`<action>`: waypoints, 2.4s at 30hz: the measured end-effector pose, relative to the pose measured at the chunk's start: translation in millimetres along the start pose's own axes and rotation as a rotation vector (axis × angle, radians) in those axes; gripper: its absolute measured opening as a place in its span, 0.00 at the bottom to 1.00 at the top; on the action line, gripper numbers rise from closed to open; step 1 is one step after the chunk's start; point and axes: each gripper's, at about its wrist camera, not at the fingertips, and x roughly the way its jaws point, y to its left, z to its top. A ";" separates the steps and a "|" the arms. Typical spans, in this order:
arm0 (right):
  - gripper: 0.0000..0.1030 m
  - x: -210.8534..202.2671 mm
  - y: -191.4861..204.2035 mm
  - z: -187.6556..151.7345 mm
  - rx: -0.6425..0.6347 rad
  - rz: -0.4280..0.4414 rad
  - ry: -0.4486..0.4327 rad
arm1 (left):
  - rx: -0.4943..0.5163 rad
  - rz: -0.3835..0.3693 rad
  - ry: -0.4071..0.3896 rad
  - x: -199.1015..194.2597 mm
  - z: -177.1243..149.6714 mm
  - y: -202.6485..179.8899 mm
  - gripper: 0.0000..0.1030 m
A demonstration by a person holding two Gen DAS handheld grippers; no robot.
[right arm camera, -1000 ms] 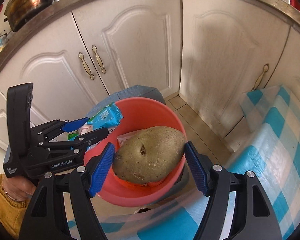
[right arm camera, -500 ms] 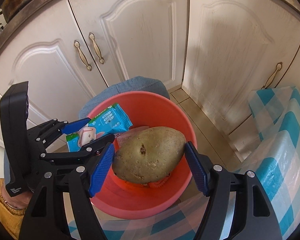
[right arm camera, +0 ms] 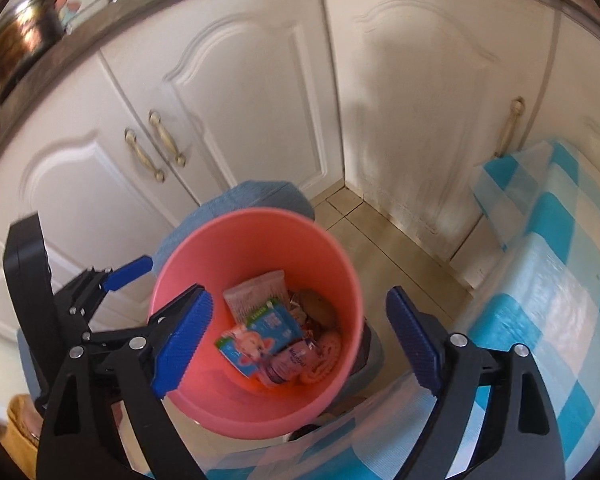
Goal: Collect trash
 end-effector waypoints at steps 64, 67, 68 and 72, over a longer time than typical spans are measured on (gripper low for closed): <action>0.91 -516.5 -30.4 -276.8 0.425 -0.952 -0.966 | 0.345 -0.429 -0.697 -424.0 -15.0 -278.9 0.96; 0.91 -517.8 -26.8 -277.8 0.423 -0.954 -0.970 | 0.342 -0.430 -0.700 -427.5 -15.1 -278.1 0.96; 0.91 -517.5 -25.5 -277.7 0.422 -0.954 -0.972 | 0.341 -0.430 -0.702 -428.9 -16.4 -277.4 0.96; 0.91 -517.5 -20.8 -277.9 0.413 -0.958 -0.977 | 0.339 -0.429 -0.715 -434.3 -16.8 -273.7 0.96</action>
